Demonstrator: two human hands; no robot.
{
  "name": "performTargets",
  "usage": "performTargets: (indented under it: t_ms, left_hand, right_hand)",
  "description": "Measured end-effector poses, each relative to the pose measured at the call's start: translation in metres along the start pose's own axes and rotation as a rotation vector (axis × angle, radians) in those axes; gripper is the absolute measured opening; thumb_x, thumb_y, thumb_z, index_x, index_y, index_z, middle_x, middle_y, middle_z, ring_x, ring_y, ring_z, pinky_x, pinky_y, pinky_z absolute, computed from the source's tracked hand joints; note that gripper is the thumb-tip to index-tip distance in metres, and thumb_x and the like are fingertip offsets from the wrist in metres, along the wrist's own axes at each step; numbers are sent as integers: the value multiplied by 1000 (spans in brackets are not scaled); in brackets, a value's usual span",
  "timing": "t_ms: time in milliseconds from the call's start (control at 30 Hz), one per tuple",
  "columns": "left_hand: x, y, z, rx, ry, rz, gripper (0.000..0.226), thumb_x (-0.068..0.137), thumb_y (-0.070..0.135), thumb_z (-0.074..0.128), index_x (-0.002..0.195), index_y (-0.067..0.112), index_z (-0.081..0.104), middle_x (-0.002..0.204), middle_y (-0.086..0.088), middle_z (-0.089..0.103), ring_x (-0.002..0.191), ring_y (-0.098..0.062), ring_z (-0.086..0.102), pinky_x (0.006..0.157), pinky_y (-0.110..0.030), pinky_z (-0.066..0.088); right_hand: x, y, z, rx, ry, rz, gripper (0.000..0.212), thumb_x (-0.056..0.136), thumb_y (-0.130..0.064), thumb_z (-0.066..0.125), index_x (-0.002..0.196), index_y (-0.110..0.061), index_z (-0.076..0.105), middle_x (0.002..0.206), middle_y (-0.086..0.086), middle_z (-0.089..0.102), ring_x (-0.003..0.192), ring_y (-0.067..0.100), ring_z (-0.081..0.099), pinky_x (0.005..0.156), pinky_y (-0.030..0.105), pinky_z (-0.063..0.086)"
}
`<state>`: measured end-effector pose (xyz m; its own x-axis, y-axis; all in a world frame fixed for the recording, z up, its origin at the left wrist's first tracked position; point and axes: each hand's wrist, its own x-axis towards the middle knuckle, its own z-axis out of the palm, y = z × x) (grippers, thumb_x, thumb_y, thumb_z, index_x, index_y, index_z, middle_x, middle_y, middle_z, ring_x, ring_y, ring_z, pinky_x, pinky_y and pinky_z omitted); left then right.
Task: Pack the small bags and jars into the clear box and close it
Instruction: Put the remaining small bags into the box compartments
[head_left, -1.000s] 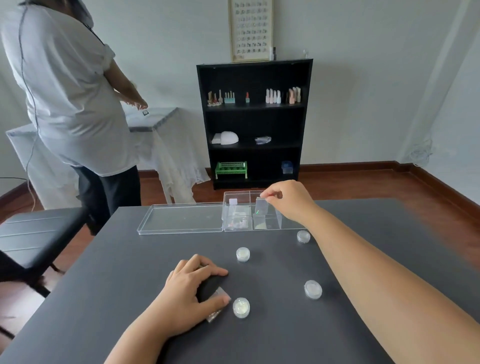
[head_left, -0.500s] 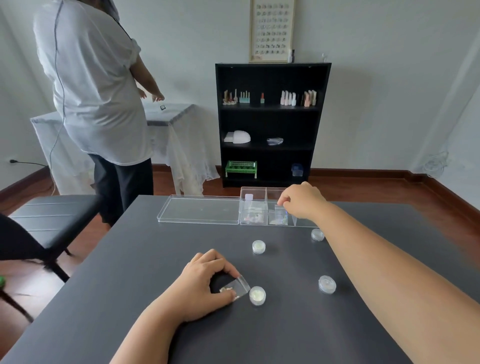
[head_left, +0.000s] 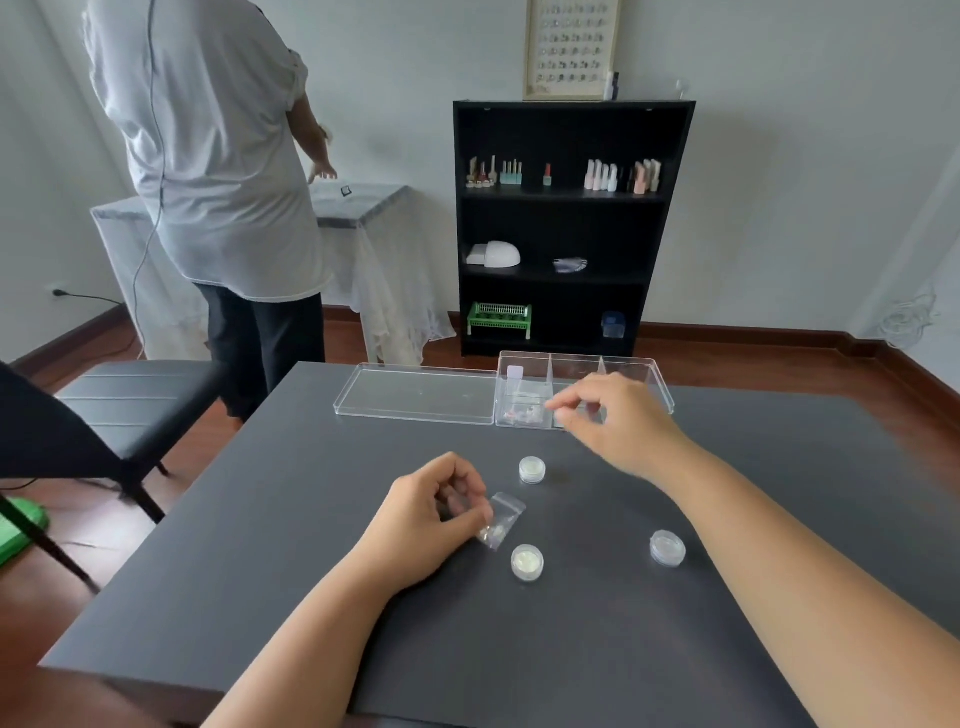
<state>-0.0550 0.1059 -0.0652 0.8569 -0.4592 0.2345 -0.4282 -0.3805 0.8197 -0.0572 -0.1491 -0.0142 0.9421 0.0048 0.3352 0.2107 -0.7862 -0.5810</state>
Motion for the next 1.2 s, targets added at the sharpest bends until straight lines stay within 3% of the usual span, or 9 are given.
performTargets:
  t_ms: [133,267,367,533,633,767,900,1100,1200]
  left_hand:
    - [18,11,8,-42,98,63,20,75,20,78,80,28,61,75,18,65,60,-2,52,59,-9,39]
    - [40,24,15,-55,130,136,21,76,21,77,81,30,60,77,19,66,62,-1,53,60,-8,39]
    - [60,31,20,68,163,205,19,79,29,75,90,33,60,91,21,65,83,-3,56,74,-7,36]
    - [93,23,25,419,201,282,37,88,27,65,124,20,60,131,5,57,127,-22,45,106,-37,34]
    - [96,13,37,500,132,277,46,92,27,58,137,21,51,144,4,49,143,-24,28,118,-42,14]
    - [94,4,46,679,59,309,54,96,34,48,147,28,33,153,9,36,148,-18,13,114,-42,-15]
    - [90,-2,48,692,14,283,52,97,35,43,148,29,32,155,12,29,148,-15,8,115,-46,-12]
    - [89,-3,50,677,-18,253,46,98,39,41,144,32,39,157,15,23,148,-14,3,115,-49,-11]
    - [89,-3,48,663,-30,247,46,98,40,41,143,32,40,157,16,22,148,-12,2,115,-50,-11]
  right_hand:
    - [-23,-17,8,207,-250,5,25,72,-52,76,93,-38,75,83,-18,70,71,-2,54,62,9,41]
    - [-22,-12,9,188,-109,-36,10,79,-34,77,86,-27,78,74,-16,66,64,-2,51,58,12,41]
    - [-15,-3,-4,138,-7,-35,4,85,-26,73,86,-27,77,77,-18,65,67,-1,55,60,9,41]
    - [13,24,-37,-66,133,36,10,88,-22,69,91,-25,78,89,-12,62,75,2,52,64,15,36]
    - [33,37,-50,-70,146,115,4,80,-27,78,76,-26,78,85,-14,63,73,1,54,61,17,36]
    - [58,43,-50,-73,80,182,10,74,-28,83,67,-27,75,77,-15,68,72,2,61,61,17,41]
    - [76,47,-41,-188,-152,211,4,82,-26,76,78,-28,77,77,-12,71,76,4,65,61,19,46]
    - [85,45,-32,-359,-336,268,12,90,-23,64,82,-23,73,88,-7,69,75,8,61,57,22,46]
    - [83,44,-25,-432,-344,322,16,87,-15,61,81,-19,75,104,-1,65,82,19,63,70,34,56]
